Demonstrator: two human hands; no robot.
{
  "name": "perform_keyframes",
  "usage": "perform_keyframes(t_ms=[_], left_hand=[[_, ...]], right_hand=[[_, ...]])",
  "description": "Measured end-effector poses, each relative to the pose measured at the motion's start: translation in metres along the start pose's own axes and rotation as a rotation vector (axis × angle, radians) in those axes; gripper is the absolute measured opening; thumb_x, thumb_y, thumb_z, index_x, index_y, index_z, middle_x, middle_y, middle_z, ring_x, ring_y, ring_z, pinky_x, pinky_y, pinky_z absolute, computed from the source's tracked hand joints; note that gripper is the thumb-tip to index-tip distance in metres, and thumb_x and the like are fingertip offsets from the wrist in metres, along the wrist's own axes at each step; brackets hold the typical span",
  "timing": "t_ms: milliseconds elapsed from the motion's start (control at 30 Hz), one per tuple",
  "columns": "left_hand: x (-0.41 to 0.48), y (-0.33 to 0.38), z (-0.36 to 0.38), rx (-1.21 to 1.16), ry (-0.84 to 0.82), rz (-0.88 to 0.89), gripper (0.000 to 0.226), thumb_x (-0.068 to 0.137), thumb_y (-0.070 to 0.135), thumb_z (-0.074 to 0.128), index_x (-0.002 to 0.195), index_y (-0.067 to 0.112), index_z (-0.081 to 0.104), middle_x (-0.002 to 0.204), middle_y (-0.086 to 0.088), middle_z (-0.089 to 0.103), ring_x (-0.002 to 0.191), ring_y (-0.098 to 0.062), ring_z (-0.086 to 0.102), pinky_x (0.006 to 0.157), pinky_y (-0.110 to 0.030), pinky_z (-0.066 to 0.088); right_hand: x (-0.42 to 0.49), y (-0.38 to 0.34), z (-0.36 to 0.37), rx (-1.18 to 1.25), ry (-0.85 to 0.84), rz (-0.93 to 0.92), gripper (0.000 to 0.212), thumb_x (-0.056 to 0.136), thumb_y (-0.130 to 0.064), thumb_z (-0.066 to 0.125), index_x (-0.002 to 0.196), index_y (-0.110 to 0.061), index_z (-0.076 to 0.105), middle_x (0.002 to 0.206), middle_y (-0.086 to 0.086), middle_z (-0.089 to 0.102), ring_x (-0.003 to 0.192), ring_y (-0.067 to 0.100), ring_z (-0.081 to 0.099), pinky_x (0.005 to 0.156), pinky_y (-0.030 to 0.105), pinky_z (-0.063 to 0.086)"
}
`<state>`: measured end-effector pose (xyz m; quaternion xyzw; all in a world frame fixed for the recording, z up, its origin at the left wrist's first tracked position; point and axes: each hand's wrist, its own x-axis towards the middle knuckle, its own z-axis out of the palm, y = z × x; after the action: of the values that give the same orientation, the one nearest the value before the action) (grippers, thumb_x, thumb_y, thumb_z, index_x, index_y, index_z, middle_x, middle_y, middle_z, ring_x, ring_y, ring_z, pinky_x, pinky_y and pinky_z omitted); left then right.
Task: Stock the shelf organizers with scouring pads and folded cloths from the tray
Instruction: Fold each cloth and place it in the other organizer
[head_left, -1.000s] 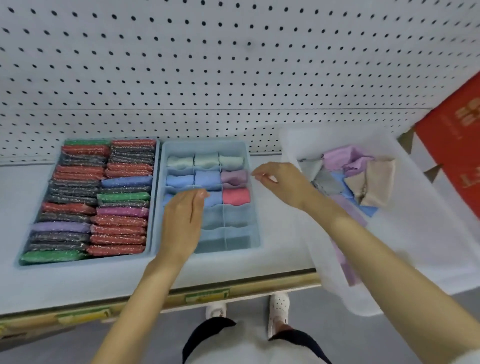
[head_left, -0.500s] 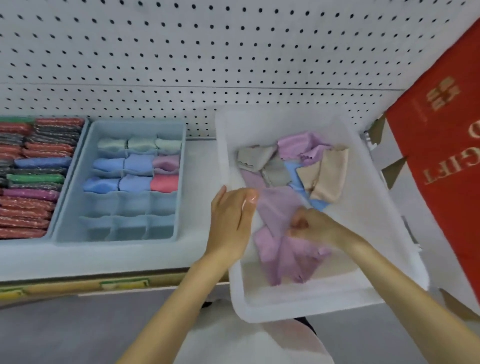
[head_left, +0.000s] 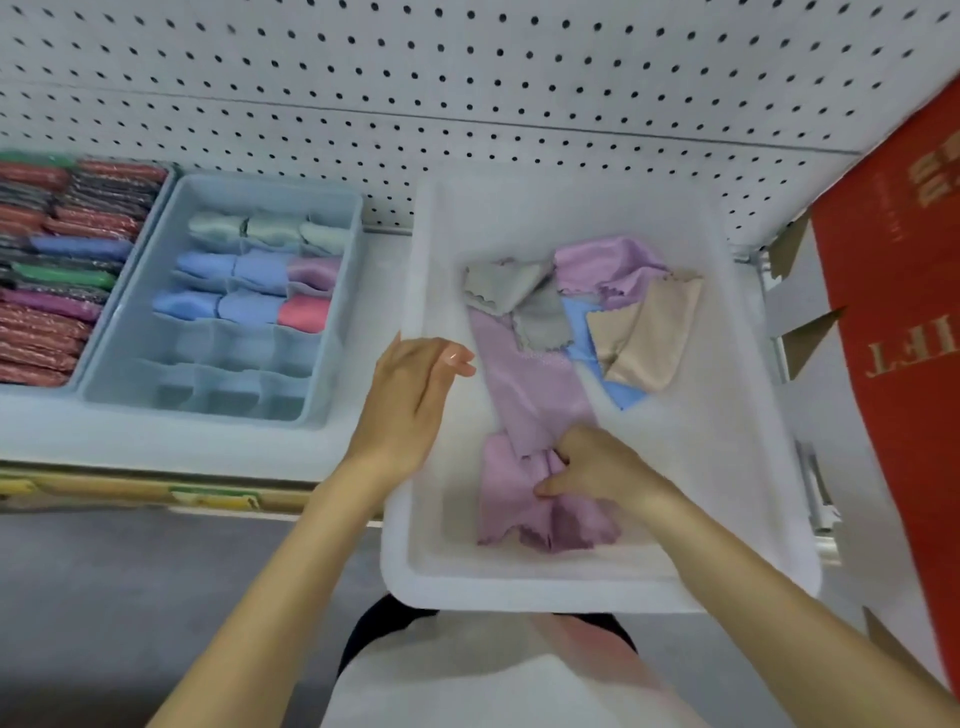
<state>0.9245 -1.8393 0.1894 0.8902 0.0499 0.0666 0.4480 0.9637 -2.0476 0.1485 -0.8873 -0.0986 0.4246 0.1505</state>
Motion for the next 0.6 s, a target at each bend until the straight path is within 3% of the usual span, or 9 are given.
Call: perform_keyframes(t_ms=[33,133,200,233,333,400,467,533,600], left_hand=[[-0.001,0.000,0.000,0.008,-0.010,-0.006,0.048,0.099,0.036,0.023,0.097,0.016,0.067,0.092,0.021,0.063,0.099,0.007,0.049,0.116,-0.040,0.019],[-0.004,0.003,-0.001,0.090,-0.040,0.009,0.056,0.096,0.043,0.017,0.100,0.016,0.066,0.100,0.009,0.065,0.109,-0.001,0.047,0.118,-0.028,-0.005],[-0.007,0.012,-0.005,0.064,-0.016,0.040,0.052,0.096,0.044,0.020,0.103,0.018,0.064,0.106,0.008,0.064,0.113,0.003,0.046,0.117,-0.028,-0.008],[-0.008,0.019,-0.007,-0.003,-0.005,0.050,0.047,0.096,0.044,0.023,0.104,0.020,0.063,0.107,0.011,0.064,0.114,0.008,0.046,0.118,-0.028,-0.002],[-0.004,0.052,-0.013,-0.341,-0.028,-0.018,0.038,0.091,0.050,0.034,0.110,0.027,0.058,0.113,0.019,0.061,0.110,0.011,0.051,0.105,-0.017,0.031],[0.001,0.072,-0.017,-0.596,-0.120,-0.188,0.038,0.085,0.053,0.048,0.111,0.027,0.059,0.113,0.010,0.064,0.108,-0.004,0.058,0.094,-0.021,0.044],[0.004,0.084,-0.020,-0.779,-0.221,-0.404,0.033,0.083,0.043,0.064,0.112,0.026,0.058,0.110,0.002,0.066,0.100,-0.014,0.065,0.086,-0.033,0.053],[0.006,0.090,-0.025,-0.829,-0.228,-0.547,0.027,0.086,0.026,0.067,0.110,0.018,0.058,0.105,-0.004,0.069,0.091,-0.017,0.069,0.076,-0.034,0.058],[0.007,0.089,-0.030,-0.789,-0.228,-0.584,0.020,0.087,0.023,0.066,0.101,0.009,0.061,0.096,-0.006,0.070,0.080,-0.016,0.071,0.066,-0.030,0.058]], right_hand=[[-0.002,0.002,-0.002,0.047,-0.017,-0.037,0.051,0.072,-0.029,0.078,0.058,-0.017,0.030,0.060,-0.005,0.032,0.057,0.011,0.036,0.048,0.025,0.022],[-0.021,-0.003,-0.021,0.398,-0.053,-0.102,0.046,0.077,-0.010,0.070,0.058,-0.018,0.029,0.055,-0.009,0.026,0.051,0.006,0.029,0.050,0.022,0.021],[-0.040,-0.012,-0.039,0.708,-0.063,-0.145,0.024,0.081,-0.003,0.064,0.065,-0.011,0.048,0.059,-0.003,0.048,0.058,0.008,0.048,0.056,0.022,0.038],[-0.051,-0.017,-0.047,0.858,-0.081,-0.176,0.009,0.082,0.000,0.063,0.078,-0.008,0.061,0.072,0.002,0.063,0.069,0.012,0.060,0.064,0.024,0.048],[-0.075,-0.030,-0.064,1.170,-0.020,-0.289,0.030,0.075,-0.002,0.069,0.106,-0.004,0.067,0.100,0.014,0.071,0.087,0.022,0.068,0.076,0.030,0.055],[-0.085,-0.040,-0.070,1.196,0.165,-0.332,0.033,0.071,-0.002,0.073,0.104,-0.002,0.066,0.096,0.012,0.072,0.085,0.022,0.068,0.075,0.031,0.055],[-0.092,-0.049,-0.076,1.136,0.344,-0.366,0.020,0.076,0.001,0.072,0.094,-0.005,0.065,0.083,0.003,0.071,0.078,0.016,0.066,0.069,0.027,0.054],[-0.097,-0.053,-0.078,1.035,0.430,-0.414,0.012,0.079,0.000,0.070,0.089,-0.002,0.062,0.072,-0.003,0.067,0.068,0.009,0.062,0.059,0.019,0.050],[-0.101,-0.054,-0.080,0.992,0.476,-0.433,0.021,0.078,-0.002,0.072,0.092,0.008,0.058,0.074,0.004,0.062,0.068,0.011,0.058,0.057,0.019,0.046]])
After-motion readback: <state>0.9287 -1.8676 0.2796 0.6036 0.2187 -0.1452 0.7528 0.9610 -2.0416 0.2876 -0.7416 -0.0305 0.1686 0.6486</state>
